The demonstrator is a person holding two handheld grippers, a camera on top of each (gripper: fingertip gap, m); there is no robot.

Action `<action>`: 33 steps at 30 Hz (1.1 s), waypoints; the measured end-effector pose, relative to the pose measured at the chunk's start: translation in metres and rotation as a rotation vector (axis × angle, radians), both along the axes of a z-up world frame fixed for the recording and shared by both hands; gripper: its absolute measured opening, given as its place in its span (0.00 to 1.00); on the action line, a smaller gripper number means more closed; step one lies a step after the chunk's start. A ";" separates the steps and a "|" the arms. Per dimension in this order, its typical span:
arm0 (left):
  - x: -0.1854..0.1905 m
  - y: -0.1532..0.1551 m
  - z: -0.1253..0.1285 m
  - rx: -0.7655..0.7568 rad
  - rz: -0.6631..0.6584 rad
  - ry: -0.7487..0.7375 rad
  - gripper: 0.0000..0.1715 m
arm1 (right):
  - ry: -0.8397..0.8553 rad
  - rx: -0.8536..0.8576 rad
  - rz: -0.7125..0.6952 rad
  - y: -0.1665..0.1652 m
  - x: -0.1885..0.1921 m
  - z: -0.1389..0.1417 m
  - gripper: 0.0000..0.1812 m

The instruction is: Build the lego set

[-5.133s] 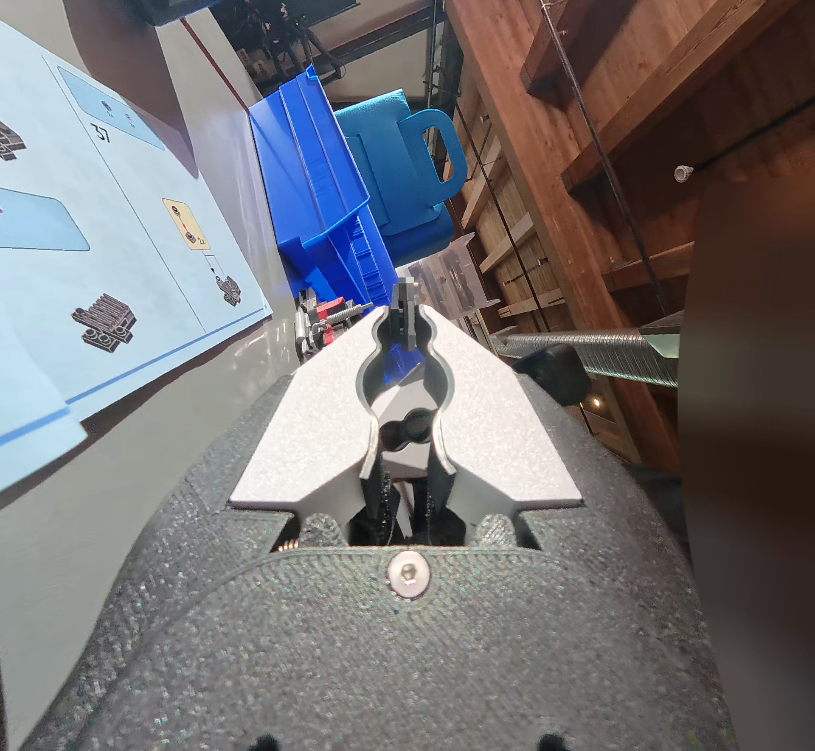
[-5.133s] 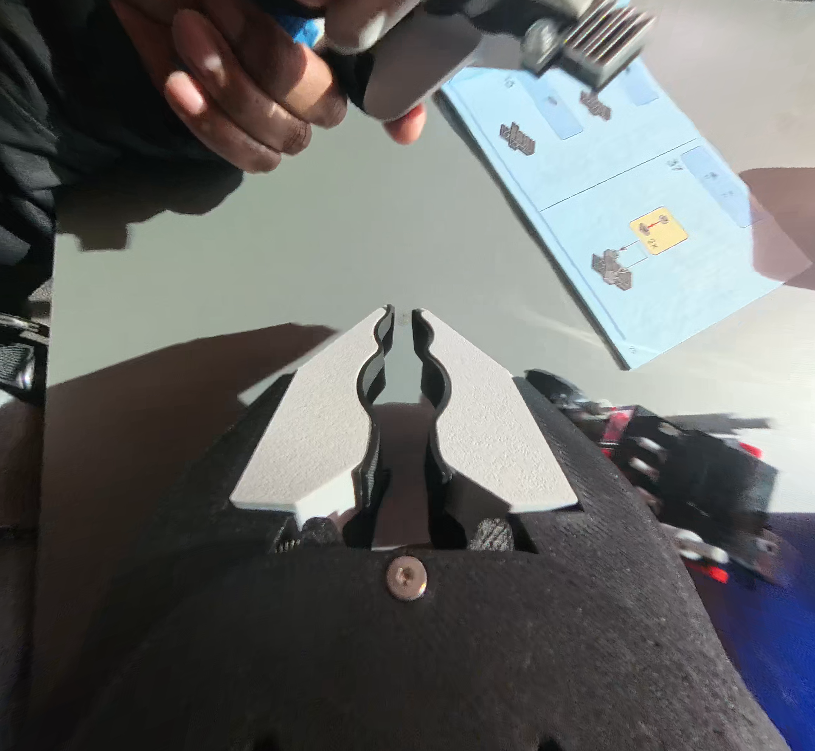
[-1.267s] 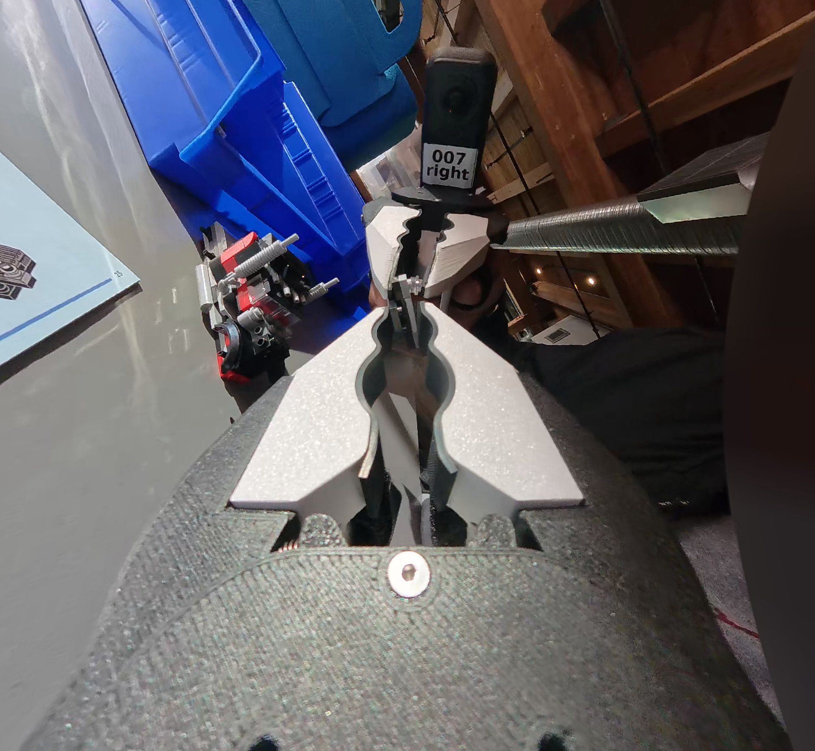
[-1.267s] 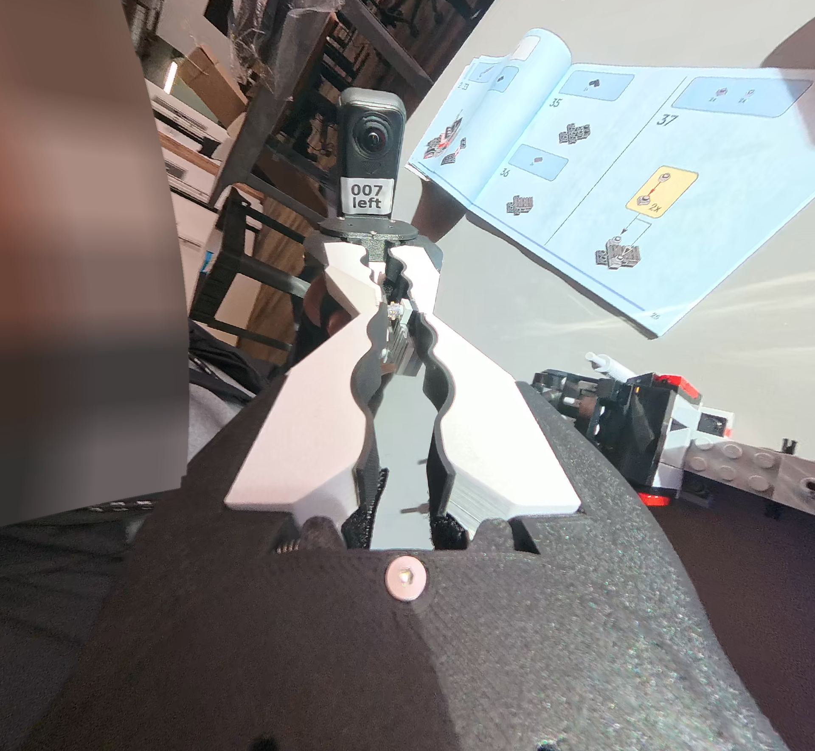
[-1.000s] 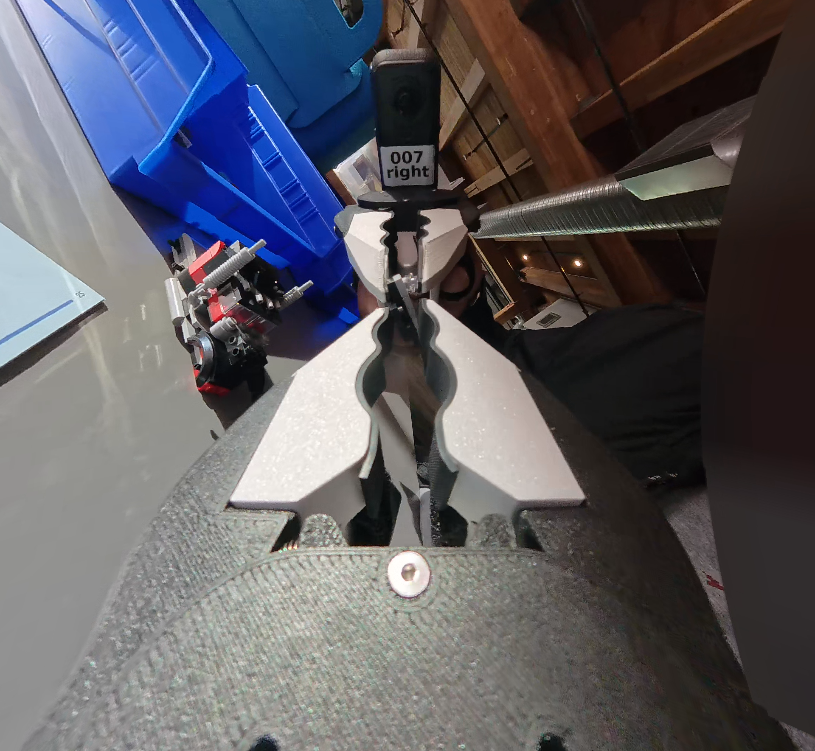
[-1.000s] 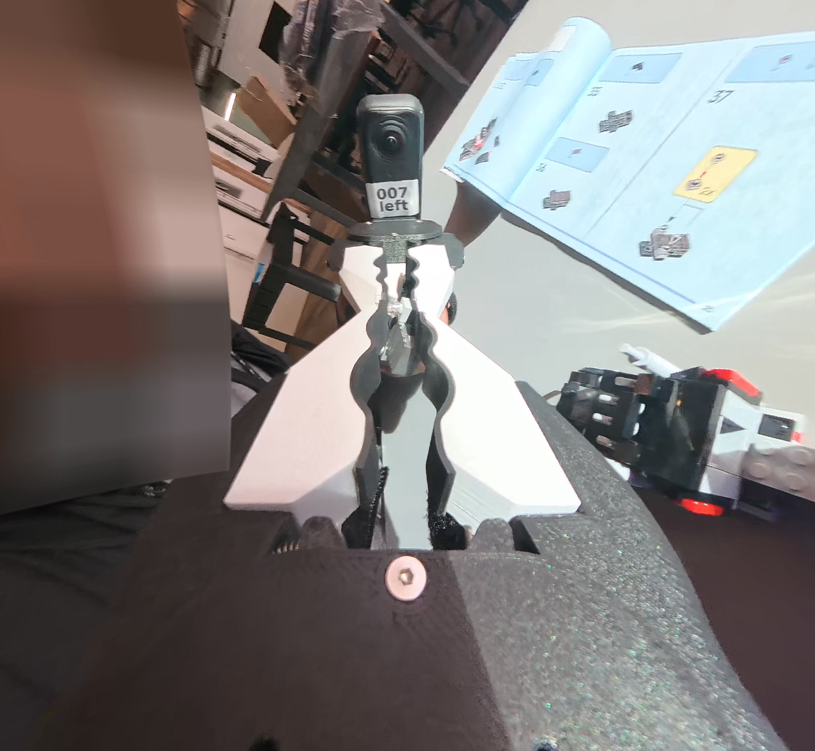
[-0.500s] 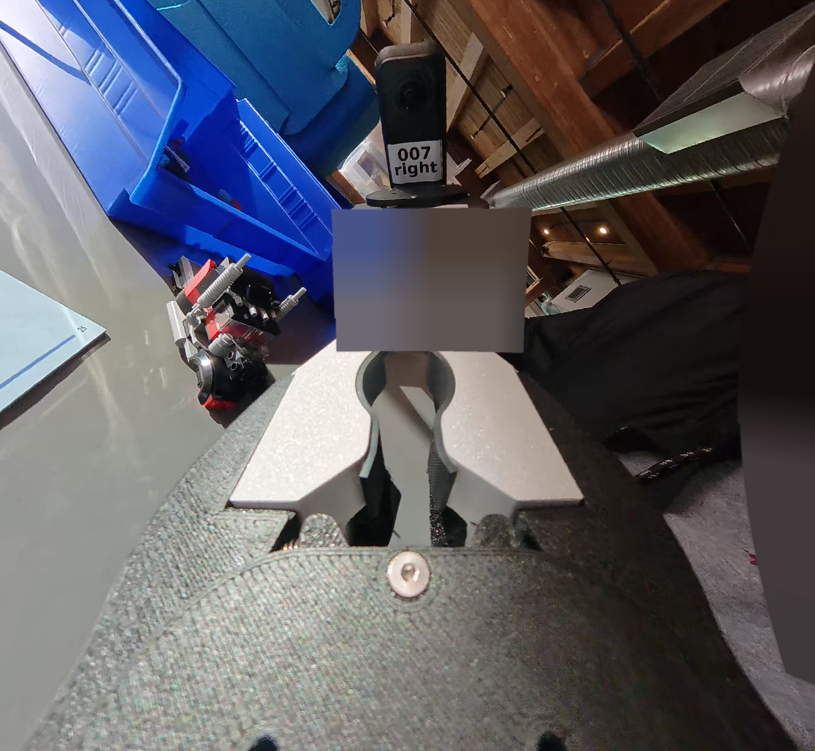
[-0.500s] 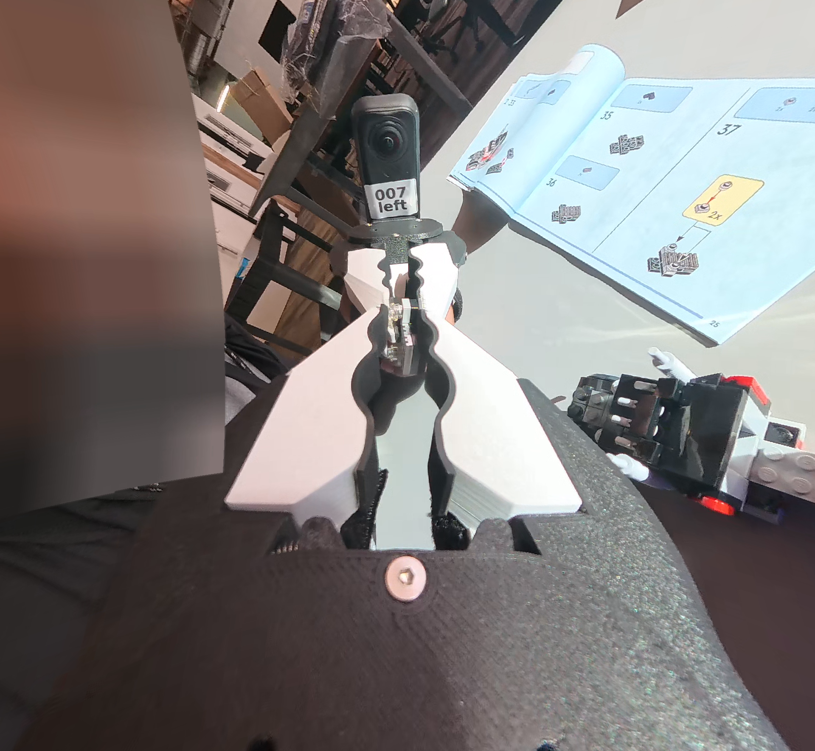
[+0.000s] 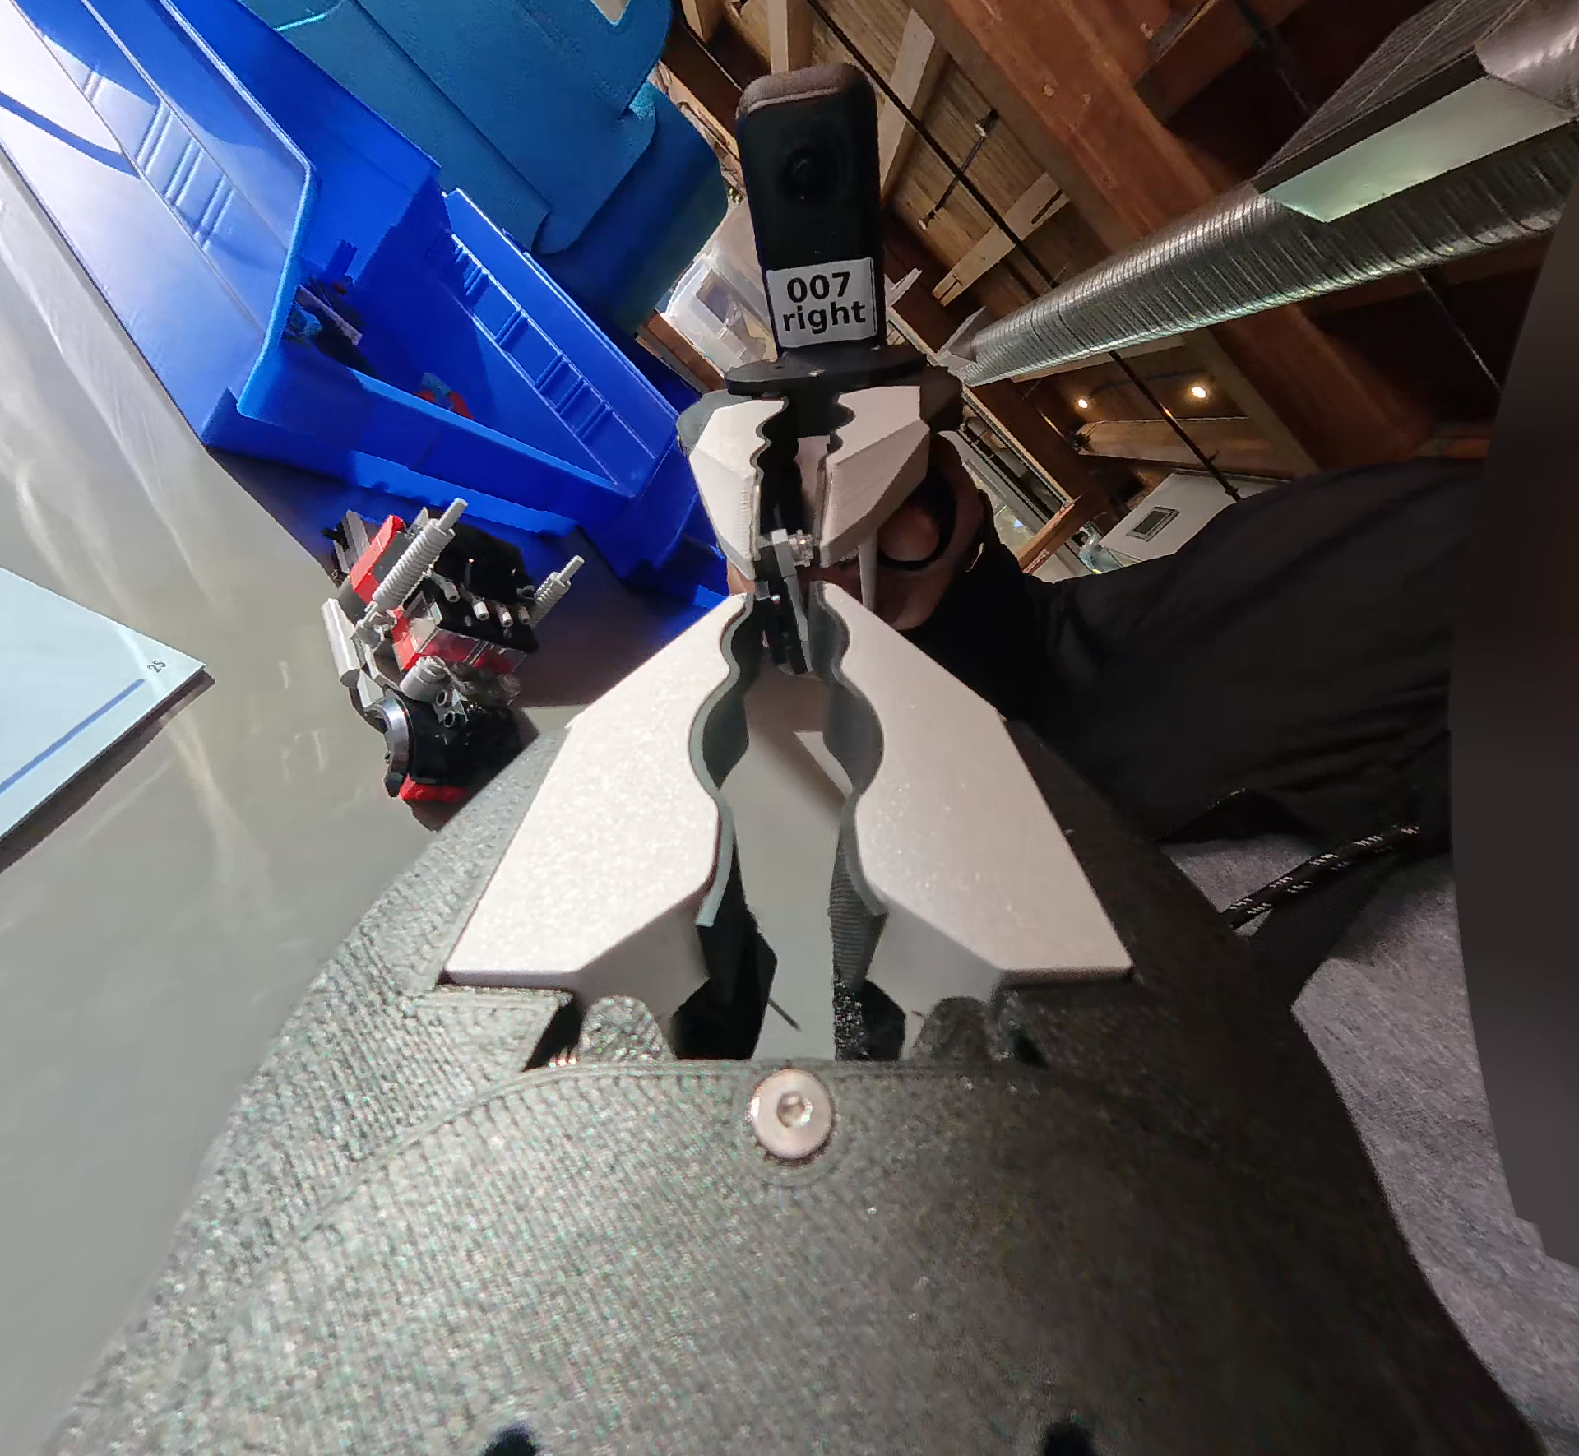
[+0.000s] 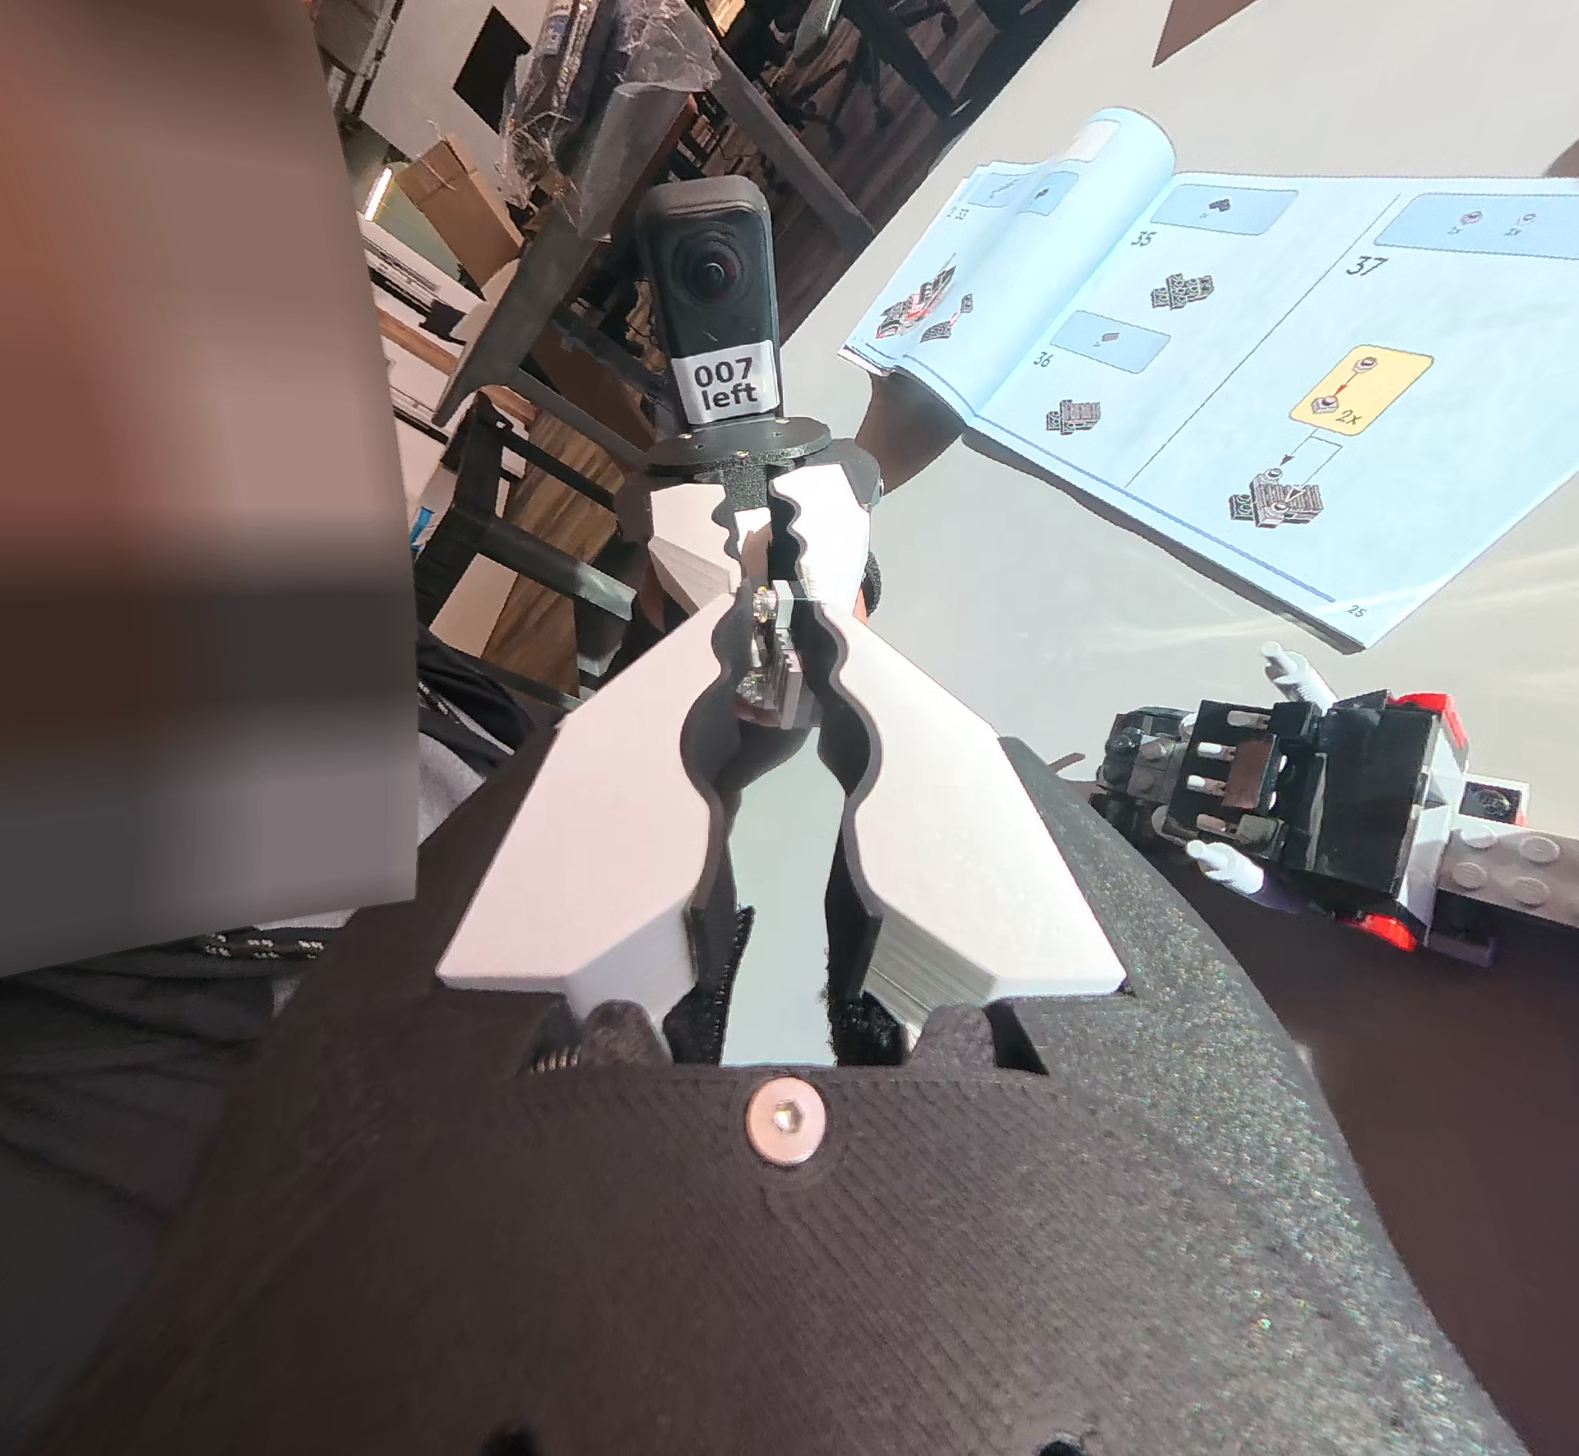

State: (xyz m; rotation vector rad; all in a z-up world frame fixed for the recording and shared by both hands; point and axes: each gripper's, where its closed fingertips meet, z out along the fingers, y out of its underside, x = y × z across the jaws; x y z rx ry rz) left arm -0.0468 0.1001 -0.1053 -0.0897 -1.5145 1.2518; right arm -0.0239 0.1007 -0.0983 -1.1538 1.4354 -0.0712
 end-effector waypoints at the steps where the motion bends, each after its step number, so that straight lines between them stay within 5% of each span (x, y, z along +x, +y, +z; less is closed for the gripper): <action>1: 0.000 0.000 0.000 0.000 -0.004 0.005 0.07 | -0.002 0.004 0.001 0.000 0.000 0.000 0.07; 16: 0.013 -0.009 -0.004 0.111 0.004 0.145 0.06 | -0.078 -0.034 -0.110 -0.018 -0.001 0.003 0.17; 24: 0.028 -0.009 0.002 0.141 0.006 0.294 0.06 | -0.246 -0.521 -0.181 -0.032 -0.010 -0.003 0.17; 29: 0.030 -0.004 -0.007 0.180 0.015 0.215 0.06 | -0.324 -0.667 -0.174 -0.024 -0.016 -0.007 0.16; 33: 0.046 0.000 -0.048 0.350 0.141 -0.063 0.06 | -0.240 -0.709 -0.108 -0.010 -0.016 -0.031 0.17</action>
